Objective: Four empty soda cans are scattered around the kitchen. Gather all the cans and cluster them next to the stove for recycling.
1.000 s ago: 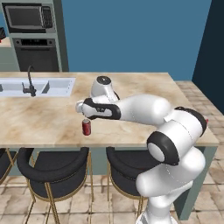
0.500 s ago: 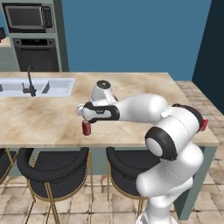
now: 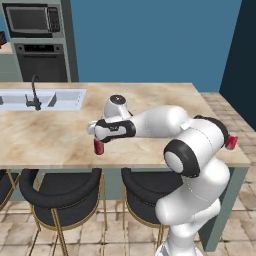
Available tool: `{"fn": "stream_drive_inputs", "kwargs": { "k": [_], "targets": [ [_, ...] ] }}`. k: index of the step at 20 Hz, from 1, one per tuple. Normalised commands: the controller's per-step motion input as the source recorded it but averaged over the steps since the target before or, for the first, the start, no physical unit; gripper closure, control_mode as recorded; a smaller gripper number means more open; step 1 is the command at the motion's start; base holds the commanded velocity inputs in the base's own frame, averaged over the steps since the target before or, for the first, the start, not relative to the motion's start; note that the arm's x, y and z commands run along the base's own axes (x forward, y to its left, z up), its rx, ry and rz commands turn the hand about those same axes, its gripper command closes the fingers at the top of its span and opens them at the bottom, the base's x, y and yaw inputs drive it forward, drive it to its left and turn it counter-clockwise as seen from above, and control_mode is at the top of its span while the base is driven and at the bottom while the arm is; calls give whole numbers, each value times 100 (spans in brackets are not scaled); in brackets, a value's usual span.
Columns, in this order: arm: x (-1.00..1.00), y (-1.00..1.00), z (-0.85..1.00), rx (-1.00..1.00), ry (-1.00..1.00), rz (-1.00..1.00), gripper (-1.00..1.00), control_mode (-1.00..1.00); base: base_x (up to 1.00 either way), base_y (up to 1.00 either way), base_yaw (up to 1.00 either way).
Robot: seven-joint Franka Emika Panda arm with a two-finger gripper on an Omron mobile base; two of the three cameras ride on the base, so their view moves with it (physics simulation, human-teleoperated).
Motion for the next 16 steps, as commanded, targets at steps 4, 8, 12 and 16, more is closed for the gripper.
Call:
{"fn": "stream_drive_inputs", "kwargs": {
  "k": [4, 8, 12, 16],
  "targets": [
    [10, 6, -13, 0, 0, 0, -100, -100, 0, 0, 0],
    [10, 7, -13, 0, 0, 0, -100, -100, 0, 0, 0],
    [4, 8, -8, 0, 2, 0, -100, -100, 0, 0, 0],
    [1, 6, -10, 0, 4, 0, -100, -100, 0, 0, 0]
  ]
}}
